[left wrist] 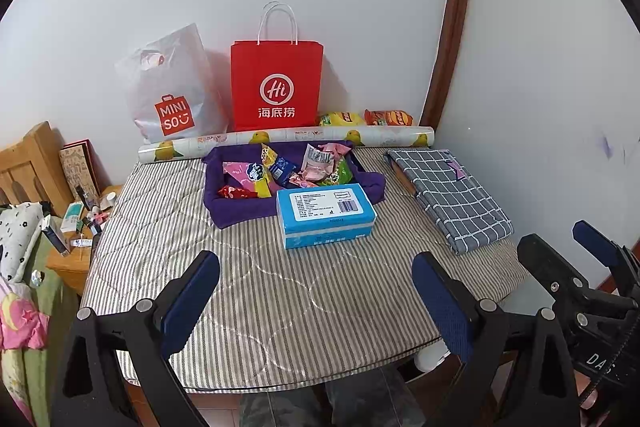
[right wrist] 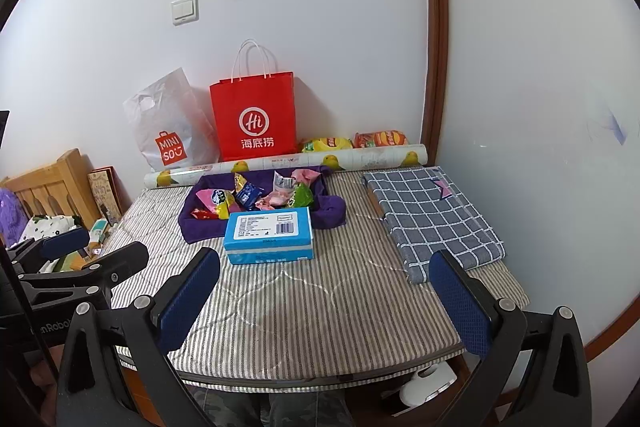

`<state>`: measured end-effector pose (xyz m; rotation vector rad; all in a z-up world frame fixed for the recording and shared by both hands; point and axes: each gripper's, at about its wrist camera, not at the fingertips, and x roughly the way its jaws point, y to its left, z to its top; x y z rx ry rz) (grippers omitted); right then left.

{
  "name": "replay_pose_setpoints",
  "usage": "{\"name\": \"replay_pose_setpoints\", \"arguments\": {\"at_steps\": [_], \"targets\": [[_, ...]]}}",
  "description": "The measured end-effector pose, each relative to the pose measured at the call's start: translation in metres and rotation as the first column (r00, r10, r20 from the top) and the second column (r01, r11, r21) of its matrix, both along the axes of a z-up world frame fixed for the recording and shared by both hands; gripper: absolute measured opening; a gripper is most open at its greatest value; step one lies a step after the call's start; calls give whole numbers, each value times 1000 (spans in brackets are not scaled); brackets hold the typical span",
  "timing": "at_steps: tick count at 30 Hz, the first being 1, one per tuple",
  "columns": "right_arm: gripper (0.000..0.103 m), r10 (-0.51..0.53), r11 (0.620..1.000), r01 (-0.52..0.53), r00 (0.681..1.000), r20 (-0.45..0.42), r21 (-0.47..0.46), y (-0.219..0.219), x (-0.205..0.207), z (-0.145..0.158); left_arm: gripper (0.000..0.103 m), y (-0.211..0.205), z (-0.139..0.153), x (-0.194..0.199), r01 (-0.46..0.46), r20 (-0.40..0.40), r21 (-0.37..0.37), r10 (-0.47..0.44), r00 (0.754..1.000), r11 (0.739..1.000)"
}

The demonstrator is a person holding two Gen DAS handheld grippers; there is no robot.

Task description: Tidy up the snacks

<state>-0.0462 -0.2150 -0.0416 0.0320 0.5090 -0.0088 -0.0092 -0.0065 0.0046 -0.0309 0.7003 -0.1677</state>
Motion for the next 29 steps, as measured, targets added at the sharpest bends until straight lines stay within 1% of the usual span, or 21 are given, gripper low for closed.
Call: {"name": "replay_pose_setpoints", "arguments": {"at_steps": [19, 29], "targets": [[103, 10, 1000, -11, 1000, 19, 6, 3, -5, 1, 97, 2, 2, -1, -2, 17, -2, 2, 1000, 1000], [103, 15, 1000, -15, 1000, 16, -1, 8, -1, -6, 97, 5, -8, 7, -13, 21, 24, 13, 1000, 1000]]}}
